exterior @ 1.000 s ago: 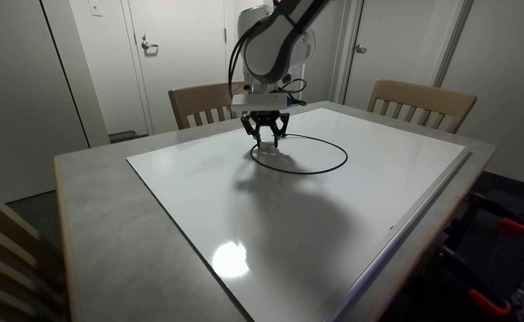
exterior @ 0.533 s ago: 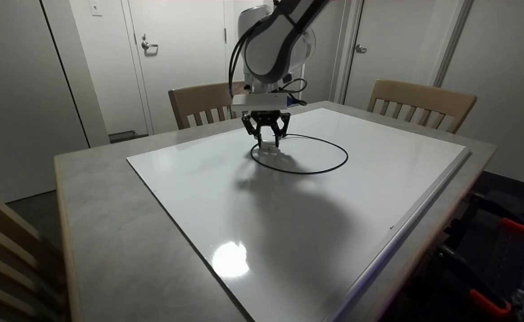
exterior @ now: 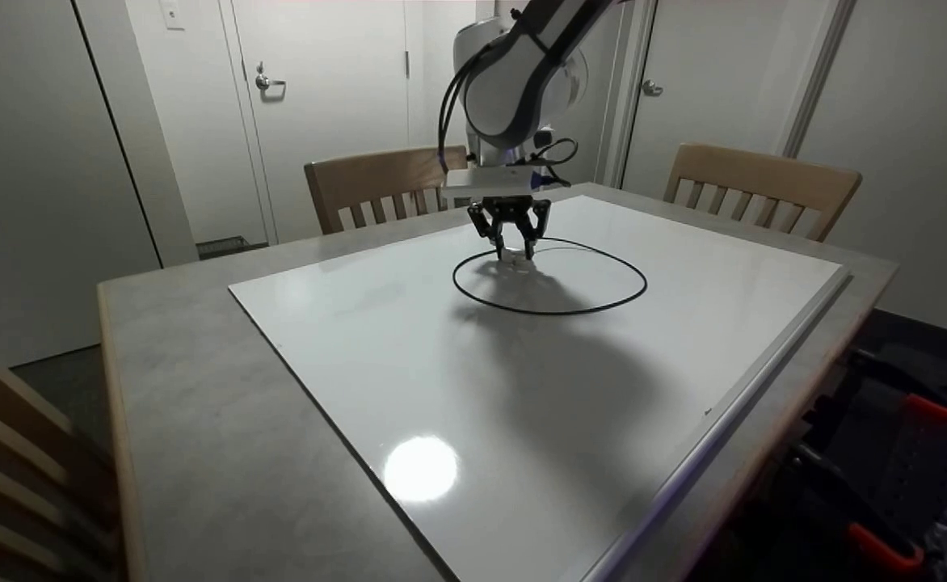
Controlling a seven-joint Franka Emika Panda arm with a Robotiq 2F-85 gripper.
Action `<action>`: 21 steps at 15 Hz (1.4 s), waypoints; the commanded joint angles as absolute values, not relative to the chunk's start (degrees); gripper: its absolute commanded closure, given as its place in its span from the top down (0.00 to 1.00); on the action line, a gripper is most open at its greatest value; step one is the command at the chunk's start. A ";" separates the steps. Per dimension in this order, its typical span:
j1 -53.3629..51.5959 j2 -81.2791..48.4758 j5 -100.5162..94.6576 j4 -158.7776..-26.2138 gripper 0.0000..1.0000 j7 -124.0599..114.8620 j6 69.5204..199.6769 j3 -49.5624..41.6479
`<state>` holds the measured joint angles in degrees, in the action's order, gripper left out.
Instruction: Straighten the charger on the table
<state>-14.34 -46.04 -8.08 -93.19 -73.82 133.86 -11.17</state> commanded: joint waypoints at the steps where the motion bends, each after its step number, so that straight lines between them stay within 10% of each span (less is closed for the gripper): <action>1: -13.52 -46.71 -7.76 -92.94 0.27 -78.37 132.07 -12.14; 13: -9.48 -44.79 -1.68 -98.68 0.27 -102.33 131.95 -13.98; 14: -9.43 -44.99 -2.14 -94.98 0.52 -100.34 132.41 -11.95; 21: -9.20 -44.58 -2.23 -95.84 0.52 -102.77 132.20 -12.49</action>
